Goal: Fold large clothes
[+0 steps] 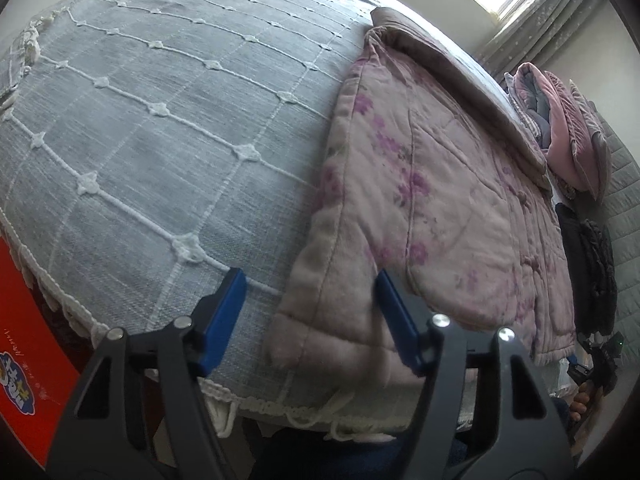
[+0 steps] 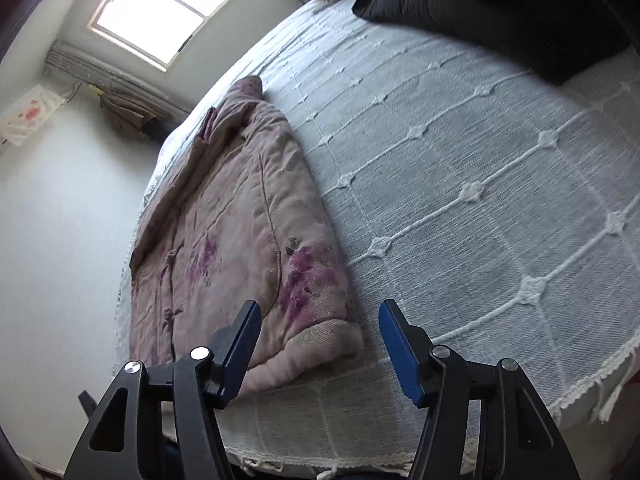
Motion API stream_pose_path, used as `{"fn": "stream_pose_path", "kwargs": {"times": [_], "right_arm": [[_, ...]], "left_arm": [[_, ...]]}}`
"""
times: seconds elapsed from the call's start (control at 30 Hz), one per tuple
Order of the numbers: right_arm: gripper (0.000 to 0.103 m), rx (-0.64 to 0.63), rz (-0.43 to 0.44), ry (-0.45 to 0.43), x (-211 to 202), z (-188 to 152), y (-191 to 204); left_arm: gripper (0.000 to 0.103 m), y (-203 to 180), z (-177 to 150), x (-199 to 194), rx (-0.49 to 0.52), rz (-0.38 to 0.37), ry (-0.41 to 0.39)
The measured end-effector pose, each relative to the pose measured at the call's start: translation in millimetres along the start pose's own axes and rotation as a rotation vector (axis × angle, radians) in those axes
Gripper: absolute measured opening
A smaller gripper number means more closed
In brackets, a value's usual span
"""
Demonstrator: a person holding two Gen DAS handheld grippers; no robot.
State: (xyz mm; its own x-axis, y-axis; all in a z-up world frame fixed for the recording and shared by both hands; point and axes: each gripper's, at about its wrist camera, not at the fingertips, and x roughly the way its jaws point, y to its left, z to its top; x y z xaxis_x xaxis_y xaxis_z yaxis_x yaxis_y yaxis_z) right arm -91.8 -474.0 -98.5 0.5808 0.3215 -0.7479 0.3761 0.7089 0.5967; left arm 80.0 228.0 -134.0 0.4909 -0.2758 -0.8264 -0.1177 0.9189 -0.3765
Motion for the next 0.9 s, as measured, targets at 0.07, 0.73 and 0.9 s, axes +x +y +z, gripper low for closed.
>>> {"fn": "stream_pose_path", "kwargs": {"times": [0.07,0.73,0.9], "right_arm": [[0.062,0.009,0.05,0.082,14.0,2.0,-3.0],[0.015,-0.055,0.011,0.135,40.1,7.5,15.3],[0.011,-0.074,0.1,0.033,15.6,2.6,32.0]], "left_arm": [[0.067,-2.2,2.6,0.8,-0.013,-0.004,-0.001],[0.028,-9.9,-0.2,6.1,-0.13,0.004,-0.011],[0.021,-22.2,-1.2,-24.2,-0.106,0.016,-0.078]]}}
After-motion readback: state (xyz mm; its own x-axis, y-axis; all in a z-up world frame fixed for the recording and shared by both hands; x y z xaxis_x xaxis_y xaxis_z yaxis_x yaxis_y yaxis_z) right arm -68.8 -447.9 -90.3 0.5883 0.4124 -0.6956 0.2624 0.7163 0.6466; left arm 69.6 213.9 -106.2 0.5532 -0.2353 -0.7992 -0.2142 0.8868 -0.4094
